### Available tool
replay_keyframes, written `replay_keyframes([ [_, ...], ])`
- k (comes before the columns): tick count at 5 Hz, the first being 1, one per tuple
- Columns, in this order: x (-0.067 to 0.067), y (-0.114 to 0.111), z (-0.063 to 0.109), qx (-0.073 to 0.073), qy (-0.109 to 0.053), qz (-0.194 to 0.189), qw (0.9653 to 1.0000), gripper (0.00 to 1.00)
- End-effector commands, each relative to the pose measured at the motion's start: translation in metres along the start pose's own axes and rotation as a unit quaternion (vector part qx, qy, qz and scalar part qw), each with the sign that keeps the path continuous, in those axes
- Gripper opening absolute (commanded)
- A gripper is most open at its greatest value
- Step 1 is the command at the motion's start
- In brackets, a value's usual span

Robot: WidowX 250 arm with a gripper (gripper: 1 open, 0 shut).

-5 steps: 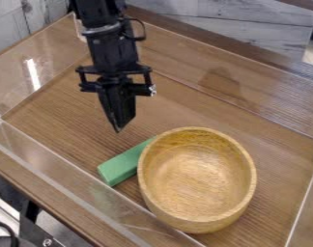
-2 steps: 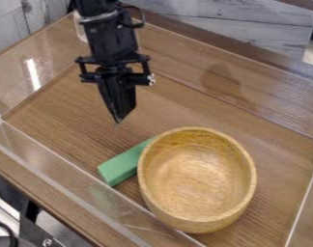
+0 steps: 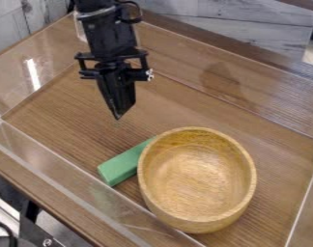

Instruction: Remove the green block from inside the brown bowl and put it on the table

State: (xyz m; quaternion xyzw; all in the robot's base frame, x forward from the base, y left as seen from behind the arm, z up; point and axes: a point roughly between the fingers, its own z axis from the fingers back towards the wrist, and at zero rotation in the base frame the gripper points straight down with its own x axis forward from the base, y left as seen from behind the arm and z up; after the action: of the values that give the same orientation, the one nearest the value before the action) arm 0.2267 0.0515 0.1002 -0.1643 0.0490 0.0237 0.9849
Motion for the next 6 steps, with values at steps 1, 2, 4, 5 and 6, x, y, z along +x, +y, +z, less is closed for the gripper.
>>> replay_keyframes([
  [1,0.008,-0.001,0.024,0.011,-0.042,-0.017,0.9989,0.00],
  [2,0.012,0.002,0.025,0.009,-0.047,-0.022,0.9986,0.00],
  [4,0.022,0.011,0.027,0.007,-0.059,-0.032,0.9977,0.00],
  [5,0.027,0.015,0.028,0.006,-0.063,-0.035,0.9974,0.00],
  [6,0.031,0.019,0.028,0.005,-0.067,-0.038,0.9970,0.00],
])
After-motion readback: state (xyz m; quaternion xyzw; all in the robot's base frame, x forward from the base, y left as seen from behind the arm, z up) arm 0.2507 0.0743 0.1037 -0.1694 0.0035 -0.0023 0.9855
